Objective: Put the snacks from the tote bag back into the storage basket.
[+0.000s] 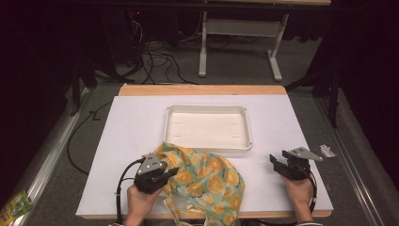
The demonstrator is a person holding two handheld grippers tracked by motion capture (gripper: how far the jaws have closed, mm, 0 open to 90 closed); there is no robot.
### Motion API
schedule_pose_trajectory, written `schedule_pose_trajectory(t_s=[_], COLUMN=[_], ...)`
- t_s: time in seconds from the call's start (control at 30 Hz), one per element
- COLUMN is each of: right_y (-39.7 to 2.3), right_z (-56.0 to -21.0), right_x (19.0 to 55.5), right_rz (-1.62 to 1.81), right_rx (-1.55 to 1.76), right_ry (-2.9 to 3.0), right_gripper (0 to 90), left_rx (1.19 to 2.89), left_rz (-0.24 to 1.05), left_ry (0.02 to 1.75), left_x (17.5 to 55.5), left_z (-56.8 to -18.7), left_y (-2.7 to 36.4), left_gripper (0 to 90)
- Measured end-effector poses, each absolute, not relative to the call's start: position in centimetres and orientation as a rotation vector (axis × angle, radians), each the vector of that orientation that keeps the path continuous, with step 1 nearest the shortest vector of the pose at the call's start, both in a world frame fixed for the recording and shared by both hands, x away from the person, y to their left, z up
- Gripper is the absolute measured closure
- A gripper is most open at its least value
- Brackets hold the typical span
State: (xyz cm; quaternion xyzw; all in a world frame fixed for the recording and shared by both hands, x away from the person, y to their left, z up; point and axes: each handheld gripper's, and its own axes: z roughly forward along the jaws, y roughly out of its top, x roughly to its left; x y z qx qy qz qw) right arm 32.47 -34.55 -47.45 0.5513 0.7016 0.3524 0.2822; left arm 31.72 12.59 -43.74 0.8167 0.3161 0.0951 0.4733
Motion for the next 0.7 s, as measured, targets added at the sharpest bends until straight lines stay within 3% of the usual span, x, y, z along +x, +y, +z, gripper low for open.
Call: schedule_pose_trajectory(t_s=[0.7], right_y=[-31.0], right_z=[-44.8], right_x=[29.6], right_rz=[1.117], right_rx=[1.323], right_ry=[2.006], right_gripper=[40.3], left_rx=[2.000], left_rz=[0.229], left_ry=[0.740], left_x=[32.6], left_z=[-42.9], left_y=[11.2], left_gripper=[90.0])
